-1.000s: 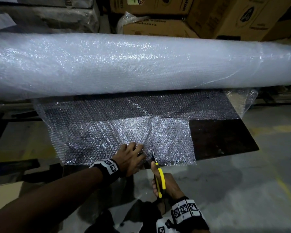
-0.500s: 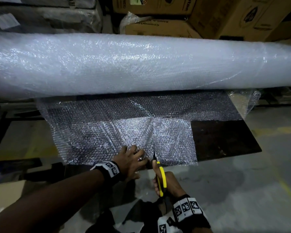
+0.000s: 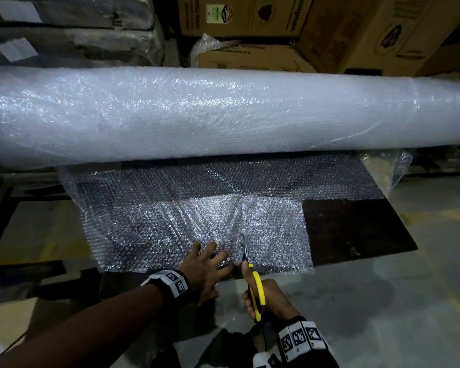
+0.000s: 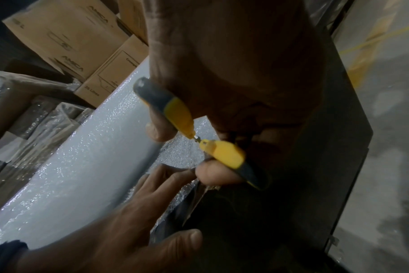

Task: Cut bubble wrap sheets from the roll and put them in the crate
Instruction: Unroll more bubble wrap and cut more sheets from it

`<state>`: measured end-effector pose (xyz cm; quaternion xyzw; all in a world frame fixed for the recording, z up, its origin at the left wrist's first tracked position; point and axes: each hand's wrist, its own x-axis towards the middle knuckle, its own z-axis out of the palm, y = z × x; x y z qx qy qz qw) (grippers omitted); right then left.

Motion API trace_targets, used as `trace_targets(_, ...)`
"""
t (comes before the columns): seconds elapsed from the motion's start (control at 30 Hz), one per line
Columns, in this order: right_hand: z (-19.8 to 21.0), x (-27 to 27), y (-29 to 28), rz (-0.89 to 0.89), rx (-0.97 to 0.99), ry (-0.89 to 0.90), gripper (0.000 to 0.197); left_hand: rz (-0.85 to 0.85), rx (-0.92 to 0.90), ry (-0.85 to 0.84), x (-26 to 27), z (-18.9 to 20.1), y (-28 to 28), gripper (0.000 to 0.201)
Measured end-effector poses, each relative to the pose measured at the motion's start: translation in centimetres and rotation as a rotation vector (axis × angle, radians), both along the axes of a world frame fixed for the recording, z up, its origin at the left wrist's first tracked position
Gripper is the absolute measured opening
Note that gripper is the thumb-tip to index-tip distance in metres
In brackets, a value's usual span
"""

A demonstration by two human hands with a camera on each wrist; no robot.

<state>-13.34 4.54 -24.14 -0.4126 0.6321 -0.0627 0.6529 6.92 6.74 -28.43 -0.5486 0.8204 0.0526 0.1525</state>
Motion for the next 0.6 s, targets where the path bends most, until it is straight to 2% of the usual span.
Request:
trace_targets(0.23, 0.4, -0.4, -0.9, 0.005, 0.049, 0.007, 0.08, 0.003, 0.051, 0.032, 0.6, -0.7, 0.6, 0.099)
trace_targets(0.43, 0.2, -0.5, -1.7, -0.012, 0.132, 0.035, 0.089, -0.108, -0.128, 0.158, -0.8, -1.0, 2.4, 0.084)
trace_targets(0.6, 0.2, -0.4, -1.8, -0.052, 0.146, 0.003, 0.087, -0.174, -0.203, 0.169, -3.0, -0.6, 2.5, 0.091)
